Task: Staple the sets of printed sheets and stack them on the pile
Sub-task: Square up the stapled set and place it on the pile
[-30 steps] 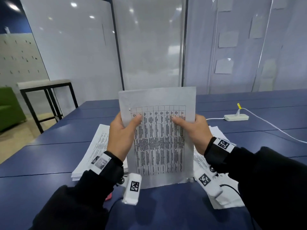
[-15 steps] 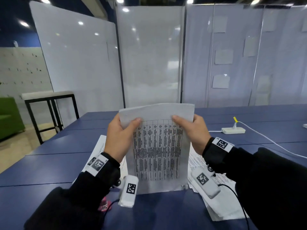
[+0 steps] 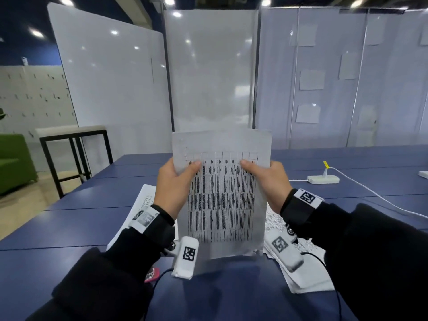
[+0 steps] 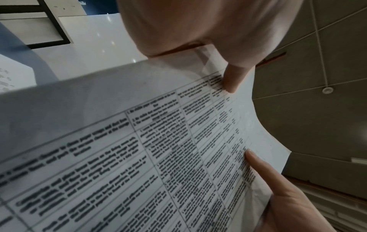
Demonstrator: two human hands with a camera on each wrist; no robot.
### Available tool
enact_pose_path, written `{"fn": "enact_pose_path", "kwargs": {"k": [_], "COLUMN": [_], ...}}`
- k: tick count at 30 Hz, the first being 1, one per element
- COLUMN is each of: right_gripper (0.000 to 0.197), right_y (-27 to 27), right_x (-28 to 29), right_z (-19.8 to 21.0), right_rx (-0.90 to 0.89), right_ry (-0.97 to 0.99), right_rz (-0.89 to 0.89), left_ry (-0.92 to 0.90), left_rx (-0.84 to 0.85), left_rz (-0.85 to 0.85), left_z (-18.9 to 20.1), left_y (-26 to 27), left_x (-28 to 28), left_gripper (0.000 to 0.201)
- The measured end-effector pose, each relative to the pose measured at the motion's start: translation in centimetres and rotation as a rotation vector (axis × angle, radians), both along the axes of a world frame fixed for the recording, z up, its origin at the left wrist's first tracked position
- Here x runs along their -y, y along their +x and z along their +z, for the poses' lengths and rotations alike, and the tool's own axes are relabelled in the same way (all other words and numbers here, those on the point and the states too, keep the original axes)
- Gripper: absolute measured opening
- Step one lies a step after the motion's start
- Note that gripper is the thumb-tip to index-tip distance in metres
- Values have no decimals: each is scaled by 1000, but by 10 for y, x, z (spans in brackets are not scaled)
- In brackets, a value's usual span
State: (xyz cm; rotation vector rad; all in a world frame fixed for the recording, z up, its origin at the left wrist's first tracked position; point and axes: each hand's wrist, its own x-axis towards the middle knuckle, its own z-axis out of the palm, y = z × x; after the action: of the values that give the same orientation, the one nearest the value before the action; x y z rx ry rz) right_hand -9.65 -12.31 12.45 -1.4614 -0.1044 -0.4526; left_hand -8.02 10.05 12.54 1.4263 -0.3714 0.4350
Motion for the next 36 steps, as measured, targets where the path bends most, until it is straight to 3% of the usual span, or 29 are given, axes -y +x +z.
{"fn": "enact_pose_path", "kwargs": {"k": [2,3,6,8,14,19,26,31,36], "right_gripper": [71,65,23,12,24,17,15,14,23], "right_y": [-1,-3,-12,-17,-15,-25,-22,-23,-15], "right_x": [1,0,-3,-5,0,-3,-3,-8,-24], "right_z": [5,2,-22,-33,-20,-43,-28,-50,-31], "right_rx": [12,11,-29,-40,-25,-46,-27,-92,-55], "right_ry": [4,4,-18,-9,-3,-52,12,-16,8], "right_rz": [6,5,-6,3,4,-6,7,4,97], "left_ry": [-19,-17,31,60,16,85,53,131,113], "left_rx": [18,15,-61,-97,-39,-101,-85,-146,-114], "left_rz": [-7,-9,-21,-23,-25,-20,-19,0,21], "left_z": [5,1,-27,-38,-26,-50,-36,-61,-39], "left_y": [-3,-6,-13,-15,-15,-23,-19,-24,-23], "left_x": [0,0,-1,-2,-3,0,-4,-6,-29], "left_gripper": [24,24,25,26,25,21,24,24,24]}}
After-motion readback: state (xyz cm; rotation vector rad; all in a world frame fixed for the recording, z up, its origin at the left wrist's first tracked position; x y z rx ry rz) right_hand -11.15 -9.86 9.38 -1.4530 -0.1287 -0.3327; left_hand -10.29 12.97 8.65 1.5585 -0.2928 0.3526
